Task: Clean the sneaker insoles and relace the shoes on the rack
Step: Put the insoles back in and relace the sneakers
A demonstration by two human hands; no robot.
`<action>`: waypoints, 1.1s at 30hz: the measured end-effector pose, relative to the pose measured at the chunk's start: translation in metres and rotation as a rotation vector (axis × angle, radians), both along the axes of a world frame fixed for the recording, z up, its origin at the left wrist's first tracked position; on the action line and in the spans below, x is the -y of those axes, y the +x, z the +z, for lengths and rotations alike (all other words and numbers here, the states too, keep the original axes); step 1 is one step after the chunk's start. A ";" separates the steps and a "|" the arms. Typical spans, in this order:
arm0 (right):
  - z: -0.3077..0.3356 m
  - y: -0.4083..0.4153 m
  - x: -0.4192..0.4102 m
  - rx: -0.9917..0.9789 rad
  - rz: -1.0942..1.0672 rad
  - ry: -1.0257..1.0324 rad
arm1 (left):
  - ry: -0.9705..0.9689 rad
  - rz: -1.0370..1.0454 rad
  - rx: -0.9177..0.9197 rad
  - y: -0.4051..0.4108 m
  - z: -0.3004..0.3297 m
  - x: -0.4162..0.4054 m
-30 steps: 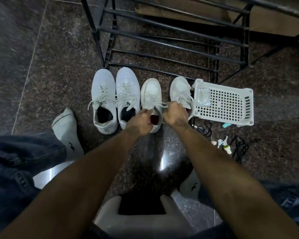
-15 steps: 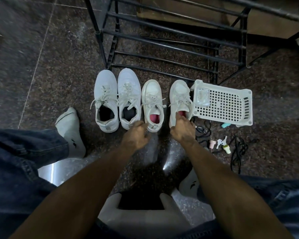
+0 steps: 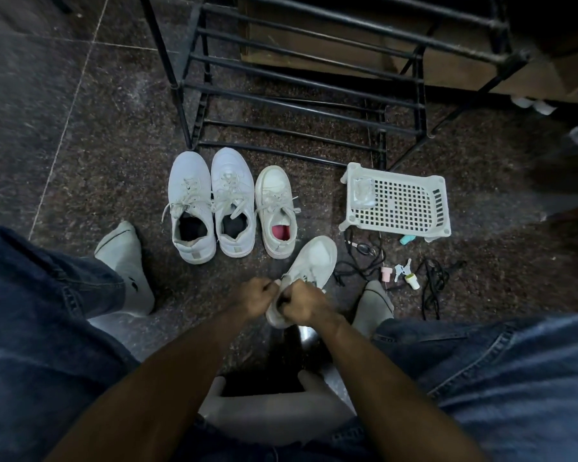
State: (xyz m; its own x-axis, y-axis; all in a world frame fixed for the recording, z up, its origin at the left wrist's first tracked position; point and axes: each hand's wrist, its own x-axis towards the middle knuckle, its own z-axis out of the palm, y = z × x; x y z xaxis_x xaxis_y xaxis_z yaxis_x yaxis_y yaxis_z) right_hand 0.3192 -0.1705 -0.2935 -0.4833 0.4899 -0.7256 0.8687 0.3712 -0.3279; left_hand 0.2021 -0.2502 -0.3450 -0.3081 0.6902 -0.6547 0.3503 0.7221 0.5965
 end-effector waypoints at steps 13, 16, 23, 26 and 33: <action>-0.012 0.036 -0.010 0.237 -0.273 0.138 | -0.085 -0.127 -0.153 0.015 0.006 0.002; -0.006 0.031 -0.012 0.246 -0.228 0.112 | -0.107 -0.139 -0.174 0.015 0.008 -0.002; -0.007 0.034 -0.001 0.304 0.026 -0.061 | -0.258 -0.410 -0.195 0.023 0.010 0.007; -0.012 0.033 0.001 0.297 0.064 -0.085 | -0.269 -0.303 -0.142 0.019 0.009 0.011; -0.014 0.028 0.000 0.235 0.069 -0.029 | -0.155 -0.200 -0.068 0.007 0.013 0.014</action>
State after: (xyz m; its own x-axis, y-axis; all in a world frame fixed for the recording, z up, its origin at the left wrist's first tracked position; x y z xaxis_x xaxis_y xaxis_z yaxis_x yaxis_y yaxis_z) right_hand 0.3473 -0.1703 -0.3078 -0.3307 0.4393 -0.8353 0.8955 0.4253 -0.1308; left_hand 0.2086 -0.2646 -0.3318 -0.2227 0.6349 -0.7398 0.5309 0.7155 0.4542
